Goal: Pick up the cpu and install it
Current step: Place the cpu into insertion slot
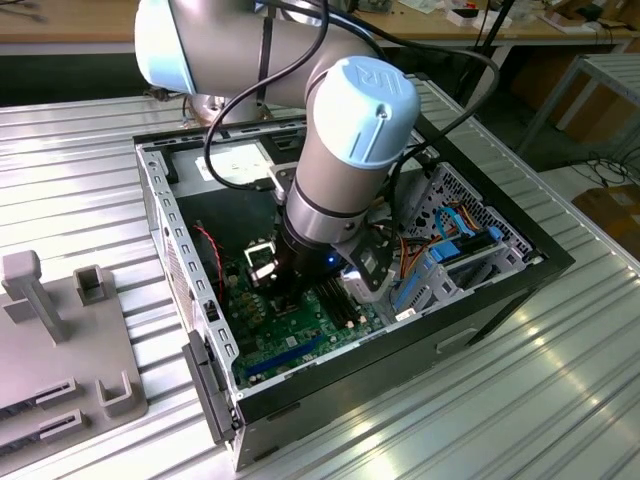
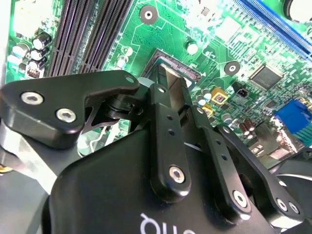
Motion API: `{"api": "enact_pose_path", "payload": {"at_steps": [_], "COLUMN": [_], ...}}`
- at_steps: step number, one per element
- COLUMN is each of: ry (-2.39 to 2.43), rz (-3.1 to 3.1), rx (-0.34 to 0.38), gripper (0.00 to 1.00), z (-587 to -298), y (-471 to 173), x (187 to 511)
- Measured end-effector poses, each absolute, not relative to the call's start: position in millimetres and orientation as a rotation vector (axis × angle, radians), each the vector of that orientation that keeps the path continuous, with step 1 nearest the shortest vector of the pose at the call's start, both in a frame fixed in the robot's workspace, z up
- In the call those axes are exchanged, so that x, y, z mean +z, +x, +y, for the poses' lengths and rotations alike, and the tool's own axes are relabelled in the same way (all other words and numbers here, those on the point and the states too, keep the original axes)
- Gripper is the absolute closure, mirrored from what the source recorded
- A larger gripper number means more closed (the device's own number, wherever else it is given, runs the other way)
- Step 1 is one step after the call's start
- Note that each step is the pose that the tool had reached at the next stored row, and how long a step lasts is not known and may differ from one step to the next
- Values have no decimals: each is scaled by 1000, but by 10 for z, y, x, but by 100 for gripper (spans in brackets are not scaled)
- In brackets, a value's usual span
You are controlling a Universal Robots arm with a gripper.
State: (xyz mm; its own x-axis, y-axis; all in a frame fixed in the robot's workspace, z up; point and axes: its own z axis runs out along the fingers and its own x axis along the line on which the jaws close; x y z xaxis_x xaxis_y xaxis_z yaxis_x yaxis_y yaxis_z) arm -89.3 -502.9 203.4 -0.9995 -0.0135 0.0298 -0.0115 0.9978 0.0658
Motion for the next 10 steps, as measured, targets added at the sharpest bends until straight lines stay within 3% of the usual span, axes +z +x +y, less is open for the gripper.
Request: {"api": "enact_pose_path", "payload": {"at_steps": [10], "ry": [23], "rz": [-3109], "rx": [-102], "gripper": [75], "z": [-5029], "y": [-891], "x": [2114]}}
